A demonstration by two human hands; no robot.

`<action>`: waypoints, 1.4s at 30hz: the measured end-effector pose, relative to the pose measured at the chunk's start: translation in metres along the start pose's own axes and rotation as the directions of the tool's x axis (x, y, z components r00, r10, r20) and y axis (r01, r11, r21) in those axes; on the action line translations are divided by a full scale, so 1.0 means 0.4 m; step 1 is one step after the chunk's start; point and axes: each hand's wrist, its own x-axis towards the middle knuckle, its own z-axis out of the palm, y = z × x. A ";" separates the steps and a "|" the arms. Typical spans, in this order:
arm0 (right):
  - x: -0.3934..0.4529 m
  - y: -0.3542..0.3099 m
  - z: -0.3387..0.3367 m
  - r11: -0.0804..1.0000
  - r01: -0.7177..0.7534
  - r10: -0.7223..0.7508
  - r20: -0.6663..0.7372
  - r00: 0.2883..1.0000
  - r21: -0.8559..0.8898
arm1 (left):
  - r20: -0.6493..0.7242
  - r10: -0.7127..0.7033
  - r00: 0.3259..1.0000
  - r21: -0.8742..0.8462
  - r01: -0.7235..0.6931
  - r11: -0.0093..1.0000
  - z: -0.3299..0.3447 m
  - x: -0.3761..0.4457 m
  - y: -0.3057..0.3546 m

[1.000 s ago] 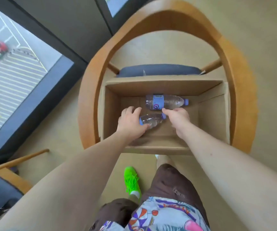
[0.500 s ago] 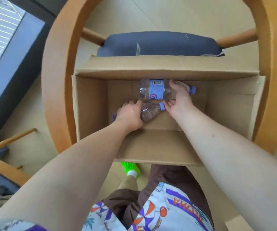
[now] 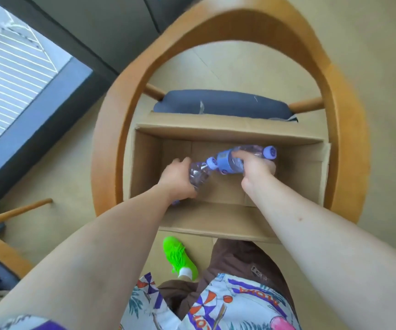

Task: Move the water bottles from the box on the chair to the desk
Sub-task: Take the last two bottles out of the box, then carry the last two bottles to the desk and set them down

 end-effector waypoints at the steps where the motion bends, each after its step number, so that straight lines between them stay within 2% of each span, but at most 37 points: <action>1: -0.023 -0.003 -0.002 0.992 0.086 -0.087 -0.006 0.996 -0.096 | -0.024 -0.011 1.000 -0.050 0.010 0.999 -0.021 -0.016 0.001; 4: -0.102 -0.016 -0.006 0.893 0.316 -0.309 0.074 0.948 -0.320 | -0.128 -0.035 0.991 -0.183 0.011 0.983 -0.087 -0.071 0.002; 7: -0.191 -0.021 -0.014 0.725 0.532 -0.484 0.226 0.845 -0.437 | -0.260 -0.058 0.964 -0.309 -0.026 0.951 -0.146 -0.147 0.005; 12: -0.378 -0.027 0.004 0.396 0.785 -0.637 0.473 0.608 -0.476 | -0.448 -0.134 0.884 -0.531 -0.143 0.835 -0.236 -0.336 -0.034; 14: -0.474 -0.018 0.024 0.288 0.847 -0.659 0.550 0.514 -0.447 | -0.492 -0.223 0.841 -0.652 -0.187 0.735 -0.264 -0.429 -0.075; 17: -0.618 0.033 0.050 0.159 0.919 -0.662 0.652 0.370 -0.360 | -0.562 -0.377 0.736 -0.753 -0.267 0.601 -0.292 -0.588 -0.164; 19: -0.718 0.097 0.062 0.104 0.952 -0.627 0.724 0.286 -0.287 | -0.594 -0.434 0.677 -0.766 -0.312 0.562 -0.294 -0.706 -0.244; 22: -0.865 0.228 0.069 0.000 0.987 -0.541 0.830 0.133 -0.159 | -0.606 -0.488 0.628 -0.787 -0.383 0.484 -0.255 -0.887 -0.383; 23: -0.913 0.282 0.066 -0.027 0.993 -0.499 0.862 0.087 -0.116 | -0.609 -0.531 0.589 -0.789 -0.378 0.485 -0.228 -0.950 -0.430; 27: -1.095 0.521 0.037 -0.117 0.992 -0.316 0.944 -0.089 0.055 | -0.602 -0.727 0.329 -0.797 -0.190 0.574 -0.068 -1.219 -0.603; 29: -1.174 0.652 0.009 -0.101 0.985 -0.226 0.961 -0.157 0.138 | -0.571 -0.788 0.231 -0.821 -0.145 0.552 0.033 -1.352 -0.685; 32: -1.282 0.860 -0.057 -0.110 0.960 -0.056 0.963 -0.264 0.257 | -0.474 -0.878 0.073 -0.878 -0.117 0.464 0.212 -1.549 -0.780; 37: -1.421 1.164 -0.179 -0.071 0.912 0.169 0.906 -0.389 0.405 | -0.310 -0.946 -0.095 -0.936 -0.141 0.321 0.478 -1.808 -0.833; 42: -1.545 1.454 -0.360 -0.025 0.822 0.401 0.759 -0.513 0.568 | -0.101 -0.959 -0.265 -0.964 -0.213 0.160 0.751 -2.031 -0.841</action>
